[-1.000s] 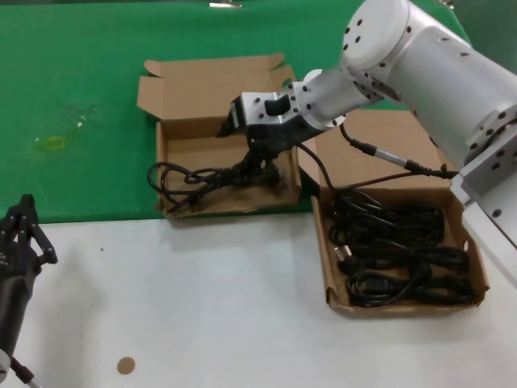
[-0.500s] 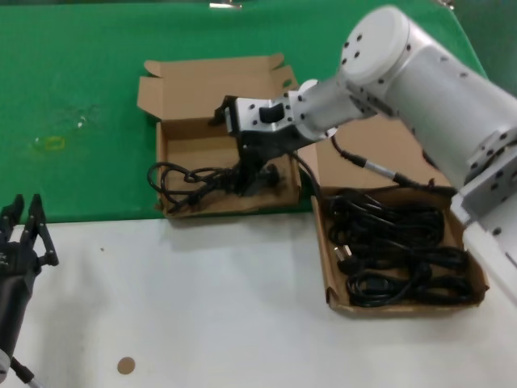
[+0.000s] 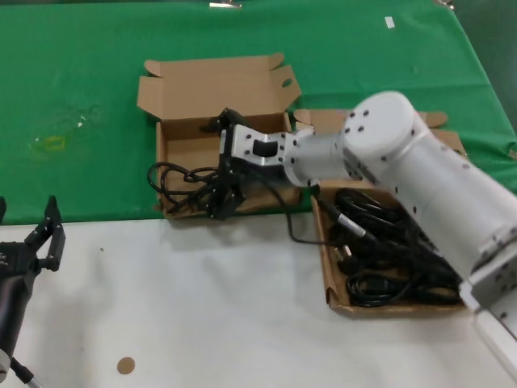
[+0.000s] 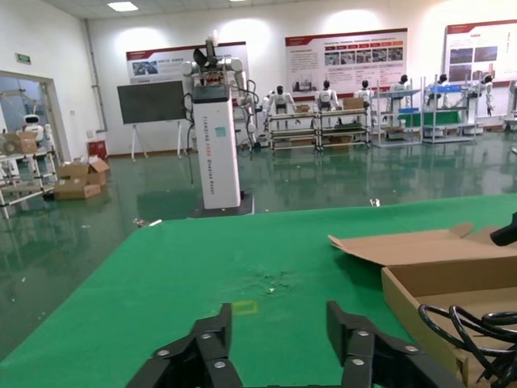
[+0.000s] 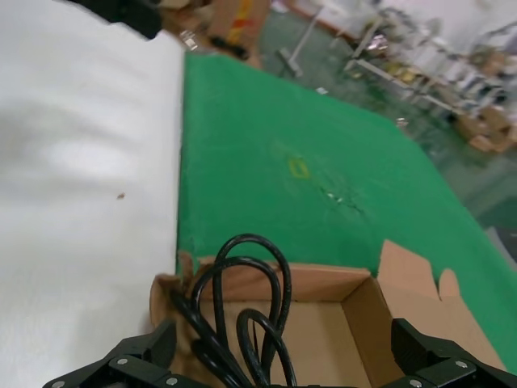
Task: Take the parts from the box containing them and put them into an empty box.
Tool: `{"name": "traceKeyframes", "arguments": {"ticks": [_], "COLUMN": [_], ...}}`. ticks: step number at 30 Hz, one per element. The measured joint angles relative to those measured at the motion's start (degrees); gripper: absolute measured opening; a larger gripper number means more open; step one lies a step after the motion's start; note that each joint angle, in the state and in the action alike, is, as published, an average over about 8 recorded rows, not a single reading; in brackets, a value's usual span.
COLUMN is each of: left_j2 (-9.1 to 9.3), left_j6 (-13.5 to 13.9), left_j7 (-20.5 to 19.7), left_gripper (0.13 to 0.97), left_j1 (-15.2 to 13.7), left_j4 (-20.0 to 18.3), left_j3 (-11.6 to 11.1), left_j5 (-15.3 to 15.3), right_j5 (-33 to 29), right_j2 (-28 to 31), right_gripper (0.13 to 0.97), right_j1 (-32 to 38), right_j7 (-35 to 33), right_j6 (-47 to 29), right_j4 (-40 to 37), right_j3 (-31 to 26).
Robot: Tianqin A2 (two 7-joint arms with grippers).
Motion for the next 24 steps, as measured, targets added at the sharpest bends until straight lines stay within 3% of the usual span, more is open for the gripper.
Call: {"name": "traceKeyframes", "arguments": {"ticks": [6, 9, 13, 21, 24], "left_j2": [0.0, 0.0, 0.0, 0.0, 0.0], "left_j6": [0.0, 0.0, 0.0, 0.0, 0.0], "left_j7": [0.0, 0.0, 0.02, 0.03, 0.02], "left_gripper": [0.481, 0.559, 0.559, 0.766, 0.799], "left_j1": [0.0, 0.0, 0.0, 0.0, 0.0], "left_j4": [0.0, 0.0, 0.0, 0.0, 0.0], "left_j3": [0.0, 0.0, 0.0, 0.0, 0.0], "left_j5": [0.0, 0.01, 0.01, 0.0, 0.0], "right_j5": [1.99, 2.97, 4.28, 6.89, 7.87], "right_j2": [1.39, 2.07, 2.99, 4.81, 5.49], "right_gripper": [0.944, 0.949, 0.96, 0.966, 0.966], "right_j1": [-6.68, -9.99, -14.4, -23.18, -26.49], "right_j7": [1.99, 2.96, 4.27, 6.89, 7.87], "right_j6": [4.23, 6.3, 9.09, 14.69, 16.78], "right_j4": [6.61, 9.87, 14.23, 22.91, 26.18], "right_j3": [3.45, 5.15, 7.42, 11.95, 13.65]}}
